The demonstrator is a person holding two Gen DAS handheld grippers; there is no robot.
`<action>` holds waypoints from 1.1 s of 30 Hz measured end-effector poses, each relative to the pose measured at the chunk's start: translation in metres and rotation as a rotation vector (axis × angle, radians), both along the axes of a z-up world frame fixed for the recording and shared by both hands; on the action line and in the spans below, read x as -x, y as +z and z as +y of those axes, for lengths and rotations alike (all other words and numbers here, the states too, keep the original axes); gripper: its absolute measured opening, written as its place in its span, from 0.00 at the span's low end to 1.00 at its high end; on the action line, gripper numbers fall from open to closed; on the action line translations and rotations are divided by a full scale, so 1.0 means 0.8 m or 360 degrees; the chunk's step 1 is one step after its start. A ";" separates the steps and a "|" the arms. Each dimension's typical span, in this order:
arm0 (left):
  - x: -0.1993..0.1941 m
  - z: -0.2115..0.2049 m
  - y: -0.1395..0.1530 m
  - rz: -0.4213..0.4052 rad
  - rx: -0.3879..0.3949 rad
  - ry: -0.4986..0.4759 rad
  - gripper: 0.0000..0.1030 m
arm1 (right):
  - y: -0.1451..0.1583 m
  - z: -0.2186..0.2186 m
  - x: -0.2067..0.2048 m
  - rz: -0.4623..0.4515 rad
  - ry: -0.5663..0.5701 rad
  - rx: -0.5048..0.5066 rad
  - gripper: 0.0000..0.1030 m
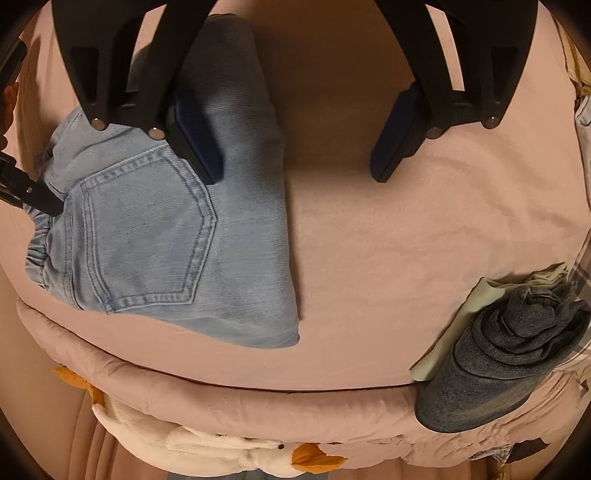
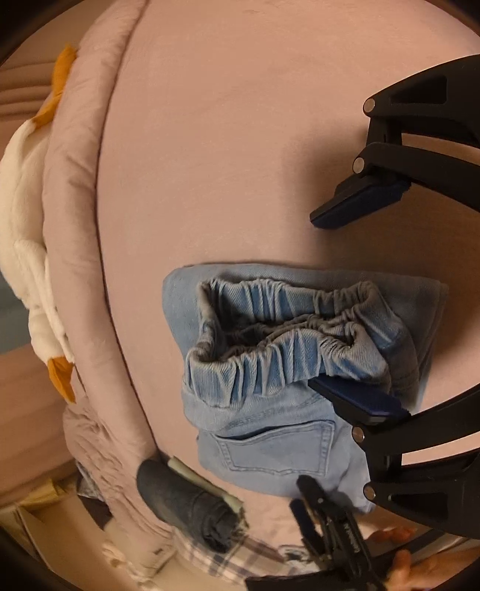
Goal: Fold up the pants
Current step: 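Release the pants with both tools and withdraw them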
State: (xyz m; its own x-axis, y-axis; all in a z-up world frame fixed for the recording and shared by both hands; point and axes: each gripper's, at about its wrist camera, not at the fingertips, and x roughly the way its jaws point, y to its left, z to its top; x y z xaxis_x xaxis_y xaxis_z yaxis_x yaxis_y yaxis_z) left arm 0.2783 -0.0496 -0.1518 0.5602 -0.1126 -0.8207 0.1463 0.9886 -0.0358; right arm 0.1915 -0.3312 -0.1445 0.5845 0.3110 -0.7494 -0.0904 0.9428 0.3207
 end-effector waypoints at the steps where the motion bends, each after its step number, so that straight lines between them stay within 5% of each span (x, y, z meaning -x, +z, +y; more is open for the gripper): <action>1: 0.000 -0.001 0.001 0.0003 -0.0012 0.0010 0.81 | 0.001 0.001 0.001 -0.0002 -0.0003 0.0011 0.76; 12: 0.003 -0.021 0.008 0.0016 -0.0223 0.0054 0.81 | 0.005 0.016 0.002 0.0043 -0.0082 0.0118 0.81; 15: 0.005 -0.024 0.007 -0.0024 -0.0305 0.0053 0.88 | 0.006 0.020 -0.003 0.0047 -0.0080 0.0199 0.88; 25: 0.016 -0.021 0.017 -0.0054 -0.0275 0.0084 0.88 | 0.017 0.026 -0.001 0.0037 -0.0096 0.0290 0.89; 33: 0.046 -0.013 0.036 -0.0154 -0.0159 0.0084 0.89 | 0.035 0.023 0.026 -0.0068 -0.0087 0.0213 0.89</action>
